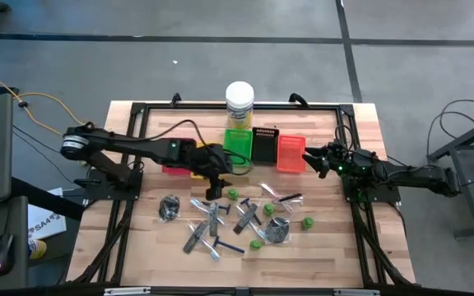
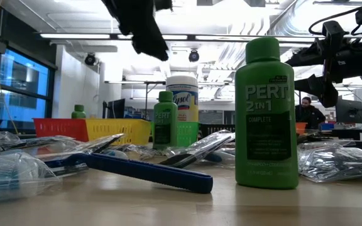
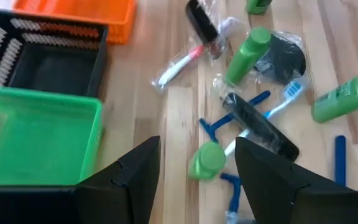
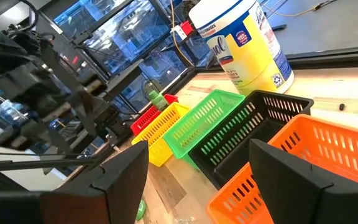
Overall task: Pick & Place Travel size toiletries
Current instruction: Put the green shampoo bottle into the red bin
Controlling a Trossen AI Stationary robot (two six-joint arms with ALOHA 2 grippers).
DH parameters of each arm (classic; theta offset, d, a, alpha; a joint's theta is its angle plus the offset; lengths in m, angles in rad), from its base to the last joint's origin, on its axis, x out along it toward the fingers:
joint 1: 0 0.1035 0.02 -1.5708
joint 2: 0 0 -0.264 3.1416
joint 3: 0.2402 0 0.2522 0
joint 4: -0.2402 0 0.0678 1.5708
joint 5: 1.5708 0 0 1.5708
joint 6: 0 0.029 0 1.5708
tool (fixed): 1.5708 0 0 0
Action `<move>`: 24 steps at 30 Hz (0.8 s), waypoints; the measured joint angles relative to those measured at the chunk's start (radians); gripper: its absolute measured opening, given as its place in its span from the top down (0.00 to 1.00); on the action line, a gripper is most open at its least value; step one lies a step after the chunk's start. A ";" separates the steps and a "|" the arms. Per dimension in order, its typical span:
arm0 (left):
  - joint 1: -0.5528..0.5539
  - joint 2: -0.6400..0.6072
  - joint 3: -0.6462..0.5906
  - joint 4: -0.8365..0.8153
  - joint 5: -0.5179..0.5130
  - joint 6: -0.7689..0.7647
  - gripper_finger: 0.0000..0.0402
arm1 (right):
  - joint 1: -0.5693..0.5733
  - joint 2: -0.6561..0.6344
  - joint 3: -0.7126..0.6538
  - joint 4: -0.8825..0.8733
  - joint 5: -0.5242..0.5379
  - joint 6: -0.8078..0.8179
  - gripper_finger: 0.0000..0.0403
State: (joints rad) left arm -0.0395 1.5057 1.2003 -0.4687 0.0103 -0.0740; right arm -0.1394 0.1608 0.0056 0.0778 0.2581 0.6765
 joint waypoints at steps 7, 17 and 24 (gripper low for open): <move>0.000 0.094 -0.002 0.016 0.071 0.044 0.49 | 0.000 0.002 0.000 0.000 0.000 0.000 0.34; 0.000 0.144 0.001 0.049 0.115 0.095 0.33 | 0.000 0.005 0.000 0.002 0.000 0.000 0.34; 0.000 0.171 0.001 0.025 0.139 0.146 0.33 | 0.000 0.006 0.000 0.002 0.001 0.000 0.34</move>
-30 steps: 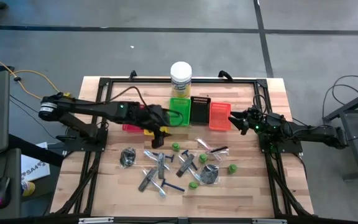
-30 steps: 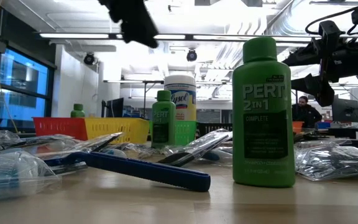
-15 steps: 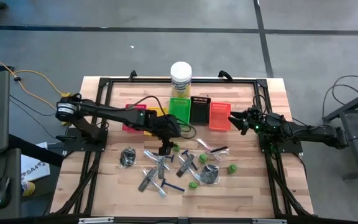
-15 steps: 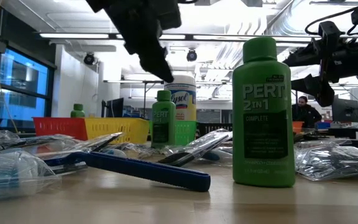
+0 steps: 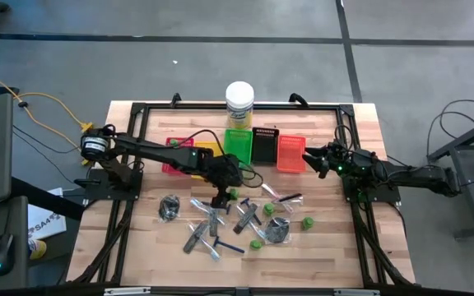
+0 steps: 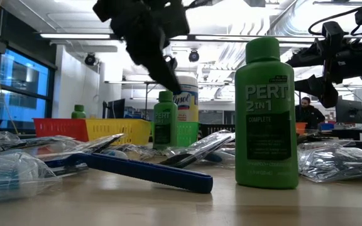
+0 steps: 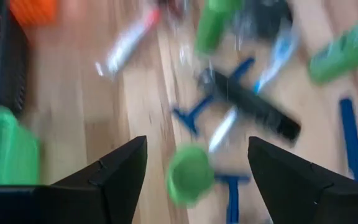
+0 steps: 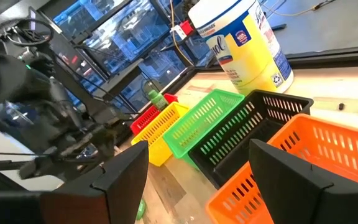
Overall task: Pick & Place Travel size toiletries
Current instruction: Put the green shampoo bottle into the red bin
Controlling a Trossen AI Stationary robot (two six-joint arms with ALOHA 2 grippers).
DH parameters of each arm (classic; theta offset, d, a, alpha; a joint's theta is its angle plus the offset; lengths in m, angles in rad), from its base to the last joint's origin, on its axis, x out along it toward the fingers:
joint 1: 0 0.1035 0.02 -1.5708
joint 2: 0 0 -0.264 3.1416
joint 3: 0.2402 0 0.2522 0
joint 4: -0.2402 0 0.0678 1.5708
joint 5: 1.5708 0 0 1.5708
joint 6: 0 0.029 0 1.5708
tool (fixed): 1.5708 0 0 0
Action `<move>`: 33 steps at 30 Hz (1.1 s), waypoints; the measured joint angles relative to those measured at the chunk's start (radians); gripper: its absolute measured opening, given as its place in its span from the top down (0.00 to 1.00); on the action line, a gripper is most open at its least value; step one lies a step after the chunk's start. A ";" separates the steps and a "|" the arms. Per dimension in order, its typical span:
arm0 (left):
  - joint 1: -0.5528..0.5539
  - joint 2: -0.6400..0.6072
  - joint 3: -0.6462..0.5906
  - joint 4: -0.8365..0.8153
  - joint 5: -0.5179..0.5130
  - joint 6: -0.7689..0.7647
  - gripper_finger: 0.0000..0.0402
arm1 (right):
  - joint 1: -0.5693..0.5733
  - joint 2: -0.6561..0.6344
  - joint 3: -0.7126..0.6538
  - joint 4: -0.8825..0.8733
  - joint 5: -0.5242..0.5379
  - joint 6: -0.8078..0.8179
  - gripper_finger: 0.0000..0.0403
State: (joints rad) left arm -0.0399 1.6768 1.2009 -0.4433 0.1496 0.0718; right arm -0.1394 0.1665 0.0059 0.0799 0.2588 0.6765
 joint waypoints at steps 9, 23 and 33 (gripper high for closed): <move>0.000 0.047 -0.001 -0.005 -0.002 0.064 0.33 | 0.000 0.000 0.000 -0.002 0.000 0.000 0.34; 0.000 0.082 -0.001 0.031 -0.019 0.081 0.33 | 0.000 0.000 0.000 -0.011 -0.002 0.000 0.34; 0.000 0.097 -0.001 0.034 -0.010 0.096 0.42 | 0.000 0.000 0.000 -0.010 -0.001 0.000 0.34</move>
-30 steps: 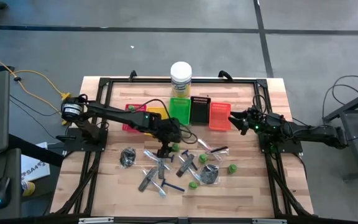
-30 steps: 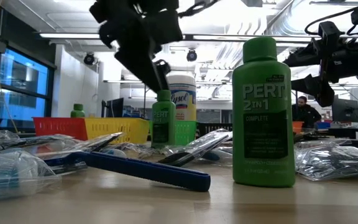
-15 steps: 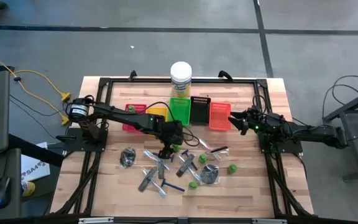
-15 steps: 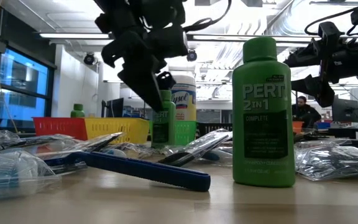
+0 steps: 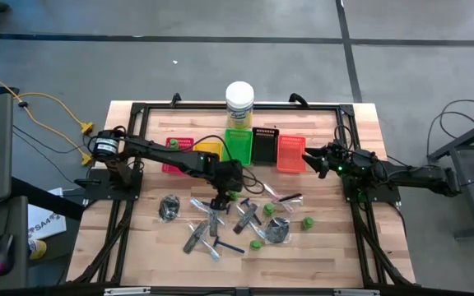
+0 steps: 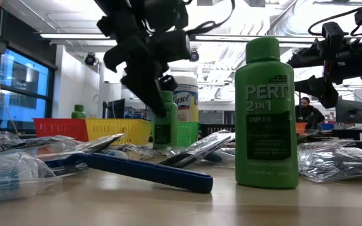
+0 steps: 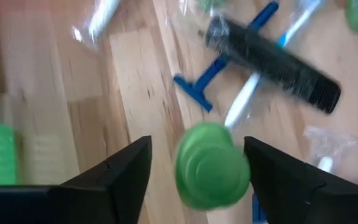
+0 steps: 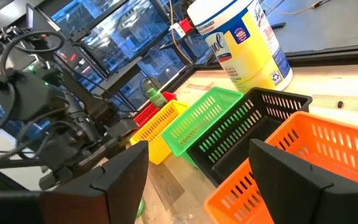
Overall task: Pick & Place Travel size toiletries
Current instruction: Put the green shampoo bottle into the red bin
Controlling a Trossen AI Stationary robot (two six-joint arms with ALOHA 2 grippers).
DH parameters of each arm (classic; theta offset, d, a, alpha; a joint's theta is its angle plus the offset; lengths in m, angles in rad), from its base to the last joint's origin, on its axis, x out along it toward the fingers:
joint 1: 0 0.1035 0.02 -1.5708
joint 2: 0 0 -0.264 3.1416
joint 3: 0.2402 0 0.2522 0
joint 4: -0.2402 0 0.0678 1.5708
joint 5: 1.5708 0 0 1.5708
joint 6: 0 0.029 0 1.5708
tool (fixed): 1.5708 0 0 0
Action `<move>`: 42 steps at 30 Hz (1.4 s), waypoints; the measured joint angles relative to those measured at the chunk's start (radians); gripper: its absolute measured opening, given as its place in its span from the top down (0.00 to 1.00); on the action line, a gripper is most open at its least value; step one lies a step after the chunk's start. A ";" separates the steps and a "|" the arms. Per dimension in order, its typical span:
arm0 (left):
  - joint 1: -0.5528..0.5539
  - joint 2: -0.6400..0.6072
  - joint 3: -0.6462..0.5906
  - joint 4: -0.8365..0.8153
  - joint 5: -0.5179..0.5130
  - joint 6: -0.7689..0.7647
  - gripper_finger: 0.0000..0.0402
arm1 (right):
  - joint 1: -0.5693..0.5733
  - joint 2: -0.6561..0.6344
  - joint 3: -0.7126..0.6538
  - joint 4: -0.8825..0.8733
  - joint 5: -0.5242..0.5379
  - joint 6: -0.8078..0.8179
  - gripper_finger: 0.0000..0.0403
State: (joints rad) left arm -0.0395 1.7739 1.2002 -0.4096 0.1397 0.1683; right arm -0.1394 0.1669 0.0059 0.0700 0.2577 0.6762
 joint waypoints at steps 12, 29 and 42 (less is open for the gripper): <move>0.000 0.000 0.000 -0.001 0.001 0.013 0.69 | 0.000 0.000 0.000 0.000 0.000 0.000 0.34; 0.000 -0.074 0.095 -0.221 -0.067 -0.276 0.74 | 0.000 0.000 0.000 0.000 0.000 0.000 0.34; 0.001 -0.182 0.221 -0.774 -0.508 -0.724 0.74 | 0.000 0.000 0.000 0.000 0.001 0.000 0.34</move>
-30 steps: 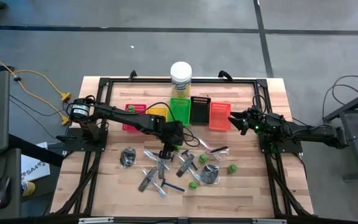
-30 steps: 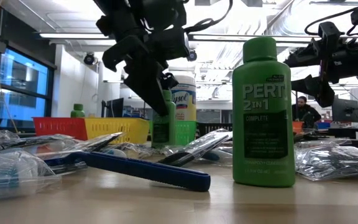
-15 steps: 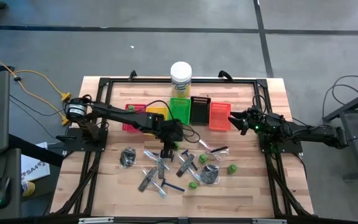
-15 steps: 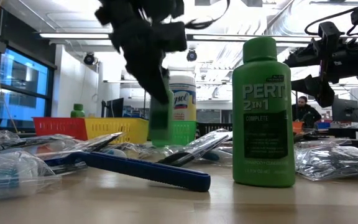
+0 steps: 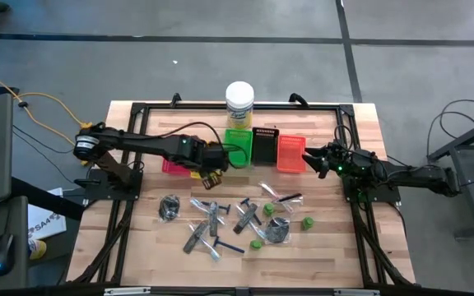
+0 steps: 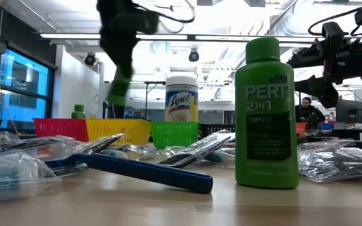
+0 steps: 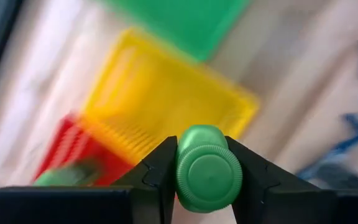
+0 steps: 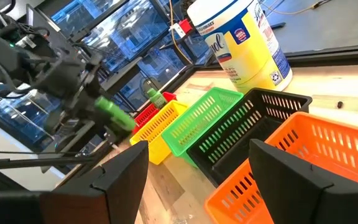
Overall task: Pick & Place Travel size toiletries
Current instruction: Put the green shampoo bottle into the red bin
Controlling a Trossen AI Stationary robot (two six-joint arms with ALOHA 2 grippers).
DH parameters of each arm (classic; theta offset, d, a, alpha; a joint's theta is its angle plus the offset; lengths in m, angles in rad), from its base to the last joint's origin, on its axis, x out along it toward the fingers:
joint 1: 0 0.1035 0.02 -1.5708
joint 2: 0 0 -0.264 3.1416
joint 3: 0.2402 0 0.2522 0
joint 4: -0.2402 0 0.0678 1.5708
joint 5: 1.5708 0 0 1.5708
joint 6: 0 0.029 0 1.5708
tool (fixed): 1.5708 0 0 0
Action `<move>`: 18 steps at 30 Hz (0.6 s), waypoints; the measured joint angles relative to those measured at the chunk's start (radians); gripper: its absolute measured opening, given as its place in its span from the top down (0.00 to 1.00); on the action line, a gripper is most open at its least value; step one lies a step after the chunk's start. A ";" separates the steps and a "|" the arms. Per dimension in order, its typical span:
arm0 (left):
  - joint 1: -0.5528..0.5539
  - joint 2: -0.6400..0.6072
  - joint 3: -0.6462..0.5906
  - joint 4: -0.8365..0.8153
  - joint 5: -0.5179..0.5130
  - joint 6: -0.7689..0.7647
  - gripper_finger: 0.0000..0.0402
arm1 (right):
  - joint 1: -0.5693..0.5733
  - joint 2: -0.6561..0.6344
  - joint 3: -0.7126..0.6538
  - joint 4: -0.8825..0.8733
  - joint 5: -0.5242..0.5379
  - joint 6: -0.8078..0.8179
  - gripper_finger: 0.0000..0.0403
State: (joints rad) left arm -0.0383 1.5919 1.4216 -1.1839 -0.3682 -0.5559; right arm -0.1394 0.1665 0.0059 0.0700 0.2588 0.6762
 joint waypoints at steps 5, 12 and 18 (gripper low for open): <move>0.000 -0.048 -0.018 -0.072 -0.073 -0.121 0.74 | 0.000 0.002 0.000 0.000 0.000 0.000 0.34; 0.048 -0.169 -0.159 -0.067 -0.121 -0.344 0.74 | 0.000 0.010 0.000 0.000 0.000 0.000 0.34; 0.058 -0.253 -0.304 -0.035 -0.124 -0.532 0.74 | 0.000 0.011 0.000 0.001 0.000 0.000 0.34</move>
State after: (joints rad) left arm 0.0193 1.3389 1.1179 -1.2189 -0.4925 -1.0877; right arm -0.1394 0.1770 0.0058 0.0705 0.2588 0.6762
